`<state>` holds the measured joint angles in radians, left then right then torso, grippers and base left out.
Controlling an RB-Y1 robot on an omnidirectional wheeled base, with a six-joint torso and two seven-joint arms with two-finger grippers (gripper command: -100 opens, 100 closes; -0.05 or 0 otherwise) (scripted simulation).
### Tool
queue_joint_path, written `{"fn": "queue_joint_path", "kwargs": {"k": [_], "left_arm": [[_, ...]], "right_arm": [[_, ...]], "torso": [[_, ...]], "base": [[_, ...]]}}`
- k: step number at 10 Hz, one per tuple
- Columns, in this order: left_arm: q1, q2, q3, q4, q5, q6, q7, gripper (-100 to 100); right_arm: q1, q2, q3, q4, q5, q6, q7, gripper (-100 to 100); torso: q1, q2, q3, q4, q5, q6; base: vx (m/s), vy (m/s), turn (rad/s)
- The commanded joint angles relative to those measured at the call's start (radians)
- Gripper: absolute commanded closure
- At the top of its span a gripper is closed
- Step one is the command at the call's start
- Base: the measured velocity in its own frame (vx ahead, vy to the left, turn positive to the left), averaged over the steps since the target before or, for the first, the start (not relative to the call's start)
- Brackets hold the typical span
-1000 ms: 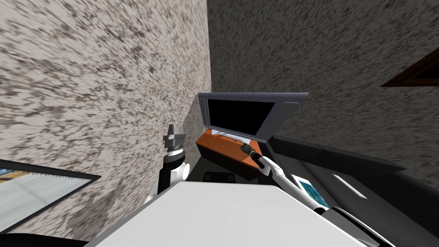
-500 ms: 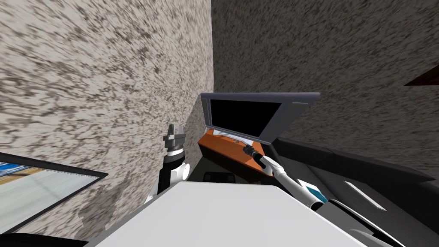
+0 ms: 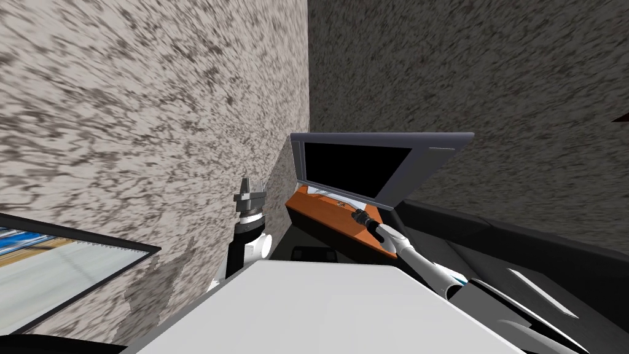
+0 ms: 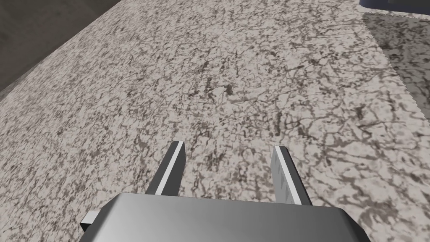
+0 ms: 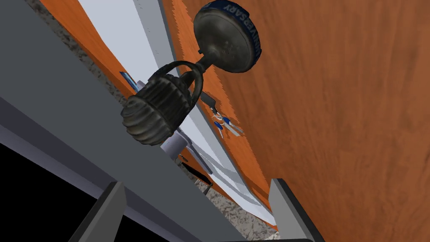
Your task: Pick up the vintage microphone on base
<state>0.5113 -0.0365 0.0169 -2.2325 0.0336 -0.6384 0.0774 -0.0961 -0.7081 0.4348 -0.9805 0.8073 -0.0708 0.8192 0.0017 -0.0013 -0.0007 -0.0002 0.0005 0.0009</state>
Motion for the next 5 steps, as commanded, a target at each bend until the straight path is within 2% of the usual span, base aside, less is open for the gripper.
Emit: {"fn": "queue_joint_path", "kwargs": {"k": [1, 5], "left_arm": [[0.000, 0.000, 0.000, 0.000, 0.000, 0.000, 0.000, 0], [0.000, 0.000, 0.000, 0.000, 0.000, 0.000, 0.000, 0]], "right_arm": [[-0.022, -0.017, 0.023, 0.050, 0.028, 0.010, 0.027, -100], [-0.064, -0.068, 0.085, 0.175, 0.119, 0.044, 0.113, -100]], "torso": [[0.000, 0.000, 0.000, 0.000, 0.000, 0.000], [0.001, -0.001, -0.001, 0.000, 0.000, 0.000]], "base": [[0.027, 0.026, 0.057], [0.049, 0.046, 0.083]]}}
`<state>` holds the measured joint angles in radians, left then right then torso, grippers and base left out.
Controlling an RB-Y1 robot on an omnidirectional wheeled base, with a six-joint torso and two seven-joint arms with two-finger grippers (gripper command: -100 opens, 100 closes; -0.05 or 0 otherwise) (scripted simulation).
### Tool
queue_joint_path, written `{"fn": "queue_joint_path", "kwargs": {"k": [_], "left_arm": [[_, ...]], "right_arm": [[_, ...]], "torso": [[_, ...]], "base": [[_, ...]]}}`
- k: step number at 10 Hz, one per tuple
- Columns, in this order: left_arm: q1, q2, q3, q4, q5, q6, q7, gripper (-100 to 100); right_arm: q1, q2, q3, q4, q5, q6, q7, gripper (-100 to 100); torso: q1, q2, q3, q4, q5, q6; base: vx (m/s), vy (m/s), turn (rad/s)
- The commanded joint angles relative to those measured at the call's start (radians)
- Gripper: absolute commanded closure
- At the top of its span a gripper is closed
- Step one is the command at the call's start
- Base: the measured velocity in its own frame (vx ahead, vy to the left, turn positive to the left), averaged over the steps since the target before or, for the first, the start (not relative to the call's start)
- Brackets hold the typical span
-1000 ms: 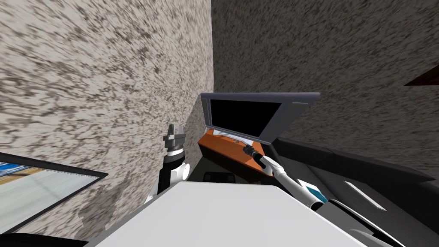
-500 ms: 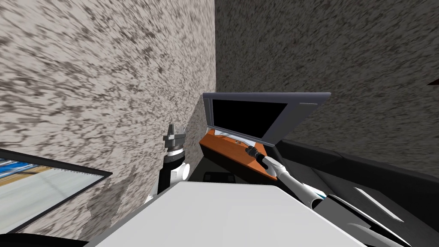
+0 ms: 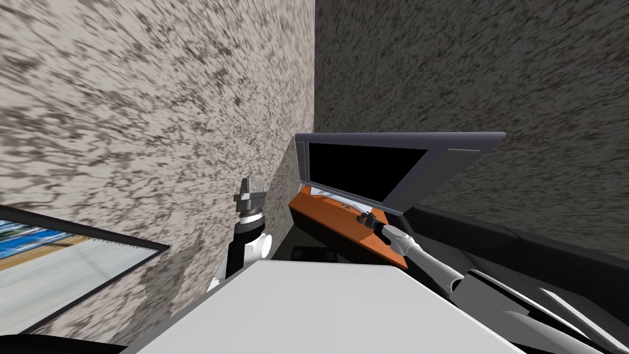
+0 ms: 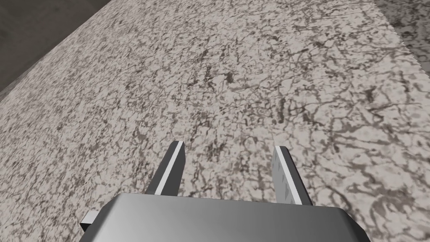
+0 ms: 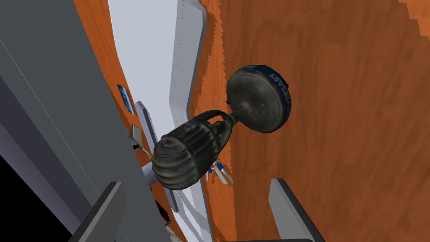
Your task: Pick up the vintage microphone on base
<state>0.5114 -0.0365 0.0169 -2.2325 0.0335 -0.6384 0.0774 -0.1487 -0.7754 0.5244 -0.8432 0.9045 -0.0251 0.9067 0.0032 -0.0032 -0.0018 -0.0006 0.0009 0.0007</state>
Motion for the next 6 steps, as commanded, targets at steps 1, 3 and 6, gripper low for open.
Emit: {"fn": "queue_joint_path", "kwargs": {"k": [1, 3, 6], "left_arm": [[0.000, 0.000, 0.000, 0.000, 0.000, 0.000, 0.000, 0], [0.000, 0.000, 0.000, 0.000, 0.000, 0.000, 0.000, 0], [0.000, 0.000, 0.000, 0.000, 0.000, 0.000, 0.000, 0]], "right_arm": [[-0.011, -0.001, -0.004, 0.037, 0.022, -0.002, 0.026, -100], [-0.015, -0.006, 0.003, 0.050, 0.032, 0.002, 0.035, -100], [0.012, -0.021, 0.013, 0.042, 0.040, 0.033, -0.022, -100]], "torso": [[0.000, 0.000, 0.000, 0.000, 0.000, 0.000], [-0.002, 0.003, 0.002, 0.001, -0.001, 0.000], [-0.003, 0.004, 0.002, 0.001, -0.001, 0.000]], "base": [[0.027, 0.027, -0.005], [0.001, 0.003, -0.007], [-0.017, -0.007, 0.120]]}}
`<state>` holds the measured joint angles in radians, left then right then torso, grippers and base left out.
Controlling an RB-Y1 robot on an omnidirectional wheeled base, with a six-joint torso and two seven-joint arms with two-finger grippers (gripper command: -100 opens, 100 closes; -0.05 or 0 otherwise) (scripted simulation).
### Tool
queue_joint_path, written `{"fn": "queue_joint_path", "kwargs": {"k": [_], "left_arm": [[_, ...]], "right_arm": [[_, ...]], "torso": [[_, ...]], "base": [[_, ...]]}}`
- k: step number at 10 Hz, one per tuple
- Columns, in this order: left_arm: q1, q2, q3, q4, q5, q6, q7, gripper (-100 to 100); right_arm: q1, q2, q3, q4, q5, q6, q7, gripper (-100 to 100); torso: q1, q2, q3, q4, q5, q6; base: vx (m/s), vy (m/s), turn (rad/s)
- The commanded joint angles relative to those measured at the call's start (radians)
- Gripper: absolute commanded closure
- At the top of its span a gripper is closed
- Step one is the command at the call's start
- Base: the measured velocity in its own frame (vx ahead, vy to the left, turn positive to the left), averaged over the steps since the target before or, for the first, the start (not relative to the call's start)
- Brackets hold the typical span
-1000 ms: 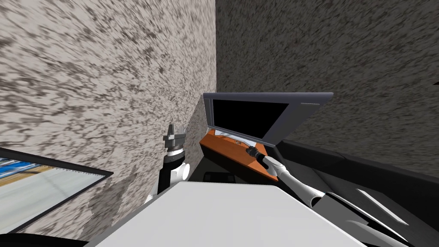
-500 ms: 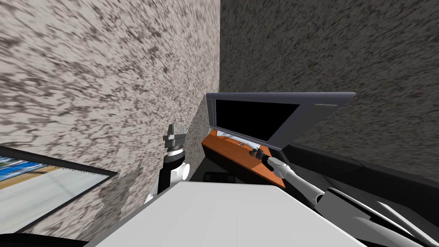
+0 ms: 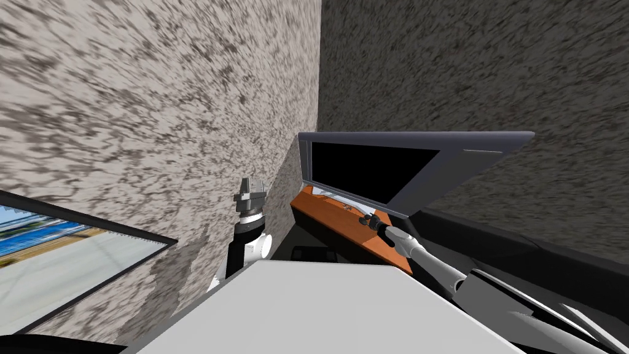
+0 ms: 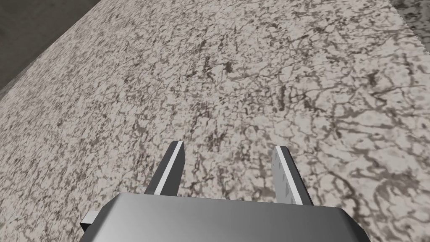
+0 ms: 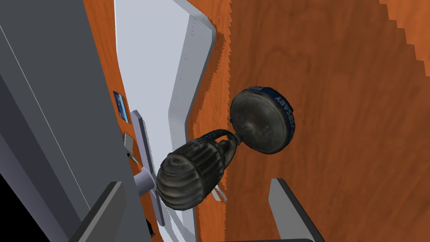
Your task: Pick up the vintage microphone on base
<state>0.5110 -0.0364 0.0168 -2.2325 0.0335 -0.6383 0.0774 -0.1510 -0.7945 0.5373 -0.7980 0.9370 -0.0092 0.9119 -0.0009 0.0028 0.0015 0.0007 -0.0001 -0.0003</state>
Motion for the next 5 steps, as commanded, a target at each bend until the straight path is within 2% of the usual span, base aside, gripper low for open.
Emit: {"fn": "queue_joint_path", "kwargs": {"k": [1, 2, 3, 4, 5], "left_arm": [[0.000, 0.000, 0.000, 0.000, 0.000, 0.000, 0.000, 0], [0.000, 0.000, 0.000, 0.000, 0.000, 0.000, 0.000, 0], [0.000, 0.000, 0.000, 0.000, 0.000, 0.000, 0.000, 0], [0.000, 0.000, 0.000, 0.000, 0.000, 0.000, 0.000, 0], [0.000, 0.000, 0.000, 0.000, 0.000, 0.000, 0.000, 0]], "right_arm": [[0.015, -0.002, 0.000, -0.004, 0.007, 0.017, -0.034, -100], [0.040, -0.012, 0.002, -0.003, 0.021, 0.041, -0.069, -100], [0.040, -0.012, 0.002, -0.003, 0.021, 0.041, -0.082, -100], [0.040, -0.012, 0.002, -0.003, 0.021, 0.041, -0.092, -100], [0.065, -0.023, 0.004, -0.002, 0.035, 0.064, -0.128, -100]], "torso": [[0.000, 0.000, 0.000, 0.000, 0.000, 0.000], [-0.001, 0.001, 0.000, 0.000, 0.000, 0.002], [0.000, 0.001, 0.001, 0.000, 0.000, 0.000], [-0.001, 0.001, 0.001, 0.000, 0.000, 0.002], [-0.001, 0.000, 0.000, 0.000, 0.000, 0.002]], "base": [[-0.050, -0.034, 0.199], [-0.053, -0.024, 0.318], [-0.043, -0.036, 0.189], [-0.018, -0.024, -0.022], [-0.042, -0.019, 0.323]]}}
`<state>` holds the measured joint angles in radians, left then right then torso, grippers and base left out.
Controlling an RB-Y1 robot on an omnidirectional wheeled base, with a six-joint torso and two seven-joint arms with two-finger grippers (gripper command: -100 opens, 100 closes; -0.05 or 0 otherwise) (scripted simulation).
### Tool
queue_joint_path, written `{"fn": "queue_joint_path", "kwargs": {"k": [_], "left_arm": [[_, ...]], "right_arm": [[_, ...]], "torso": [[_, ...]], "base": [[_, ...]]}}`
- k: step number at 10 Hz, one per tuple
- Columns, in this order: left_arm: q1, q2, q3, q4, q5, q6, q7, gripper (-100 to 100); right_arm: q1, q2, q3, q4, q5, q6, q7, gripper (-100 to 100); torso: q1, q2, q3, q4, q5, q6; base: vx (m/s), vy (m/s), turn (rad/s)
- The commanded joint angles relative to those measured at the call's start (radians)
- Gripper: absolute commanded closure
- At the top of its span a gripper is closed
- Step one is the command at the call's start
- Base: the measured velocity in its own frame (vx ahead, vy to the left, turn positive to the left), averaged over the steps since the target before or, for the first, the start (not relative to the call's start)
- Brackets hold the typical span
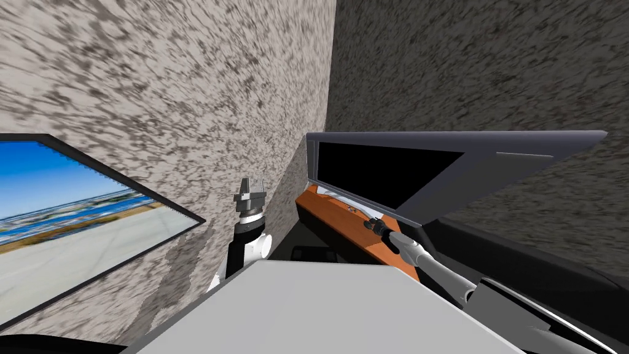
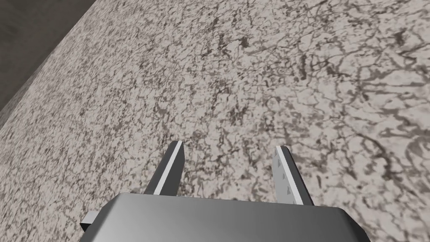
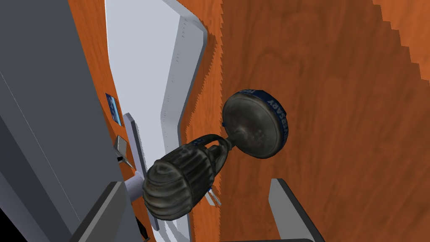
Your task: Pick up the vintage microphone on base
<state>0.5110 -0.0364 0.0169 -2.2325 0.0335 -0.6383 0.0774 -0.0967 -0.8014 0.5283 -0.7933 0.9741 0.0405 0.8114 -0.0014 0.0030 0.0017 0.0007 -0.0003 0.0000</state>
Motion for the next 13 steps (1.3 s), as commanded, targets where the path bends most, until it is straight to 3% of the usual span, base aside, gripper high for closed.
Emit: {"fn": "queue_joint_path", "kwargs": {"k": [1, 4, 6, 7, 8, 10, 11, 12, 13], "left_arm": [[0.000, 0.000, 0.000, 0.000, 0.000, 0.000, 0.000, 0], [0.000, 0.000, 0.000, 0.000, 0.000, 0.000, 0.000, 0], [0.000, 0.000, 0.000, 0.000, 0.000, 0.000, 0.000, 0], [0.000, 0.000, 0.000, 0.000, 0.000, 0.000, 0.000, 0], [0.000, 0.000, 0.000, 0.000, 0.000, 0.000, 0.000, 0], [0.000, 0.000, 0.000, 0.000, 0.000, 0.000, 0.000, 0], [0.000, 0.000, 0.000, 0.000, 0.000, 0.000, 0.000, 0], [0.000, 0.000, 0.000, 0.000, 0.000, 0.000, 0.000, 0], [0.000, 0.000, 0.000, 0.000, 0.000, 0.000, 0.000, 0]], "right_arm": [[0.011, -0.016, 0.013, -0.006, -0.002, 0.015, -0.049, -100], [0.062, -0.037, 0.016, -0.004, 0.025, 0.063, -0.140, -100], [0.062, -0.037, 0.016, -0.004, 0.025, 0.063, -0.164, -100], [0.087, -0.048, 0.018, -0.003, 0.038, 0.087, -0.208, -100], [0.087, -0.048, -0.024, -0.003, 0.068, 0.081, -0.221, -100], [0.087, -0.048, 0.018, -0.003, 0.038, 0.087, -0.221, -100], [0.112, -0.059, 0.020, -0.002, 0.052, 0.111, -0.269, -100], [0.112, -0.059, 0.020, -0.002, 0.052, 0.111, -0.279, -100], [0.137, -0.069, 0.022, -0.001, 0.065, 0.134, -0.314, -100]], "torso": [[0.000, 0.000, 0.000, 0.000, 0.000, 0.000], [-0.001, 0.001, 0.001, 0.000, 0.000, 0.002], [0.000, 0.001, 0.000, 0.000, 0.000, 0.002], [0.000, -0.001, 0.000, 0.000, 0.000, 0.002], [0.000, 0.000, 0.000, 0.000, 0.000, 0.001], [0.000, -0.001, -0.001, 0.000, 0.000, 0.002], [0.000, -0.002, -0.001, 0.000, 0.000, 0.002], [0.001, -0.001, -0.001, 0.000, 0.000, 0.000], [0.000, 0.000, 0.000, 0.000, 0.000, 0.002]], "base": [[-0.047, -0.023, 0.192], [-0.058, -0.028, 0.279], [-0.035, -0.015, 0.067], [-0.042, -0.015, 0.281], [-0.046, -0.021, 0.252], [-0.011, -0.006, -0.030], [-0.036, -0.001, 0.385], [-0.048, -0.013, 0.179], [-0.076, -0.018, 0.291]]}}
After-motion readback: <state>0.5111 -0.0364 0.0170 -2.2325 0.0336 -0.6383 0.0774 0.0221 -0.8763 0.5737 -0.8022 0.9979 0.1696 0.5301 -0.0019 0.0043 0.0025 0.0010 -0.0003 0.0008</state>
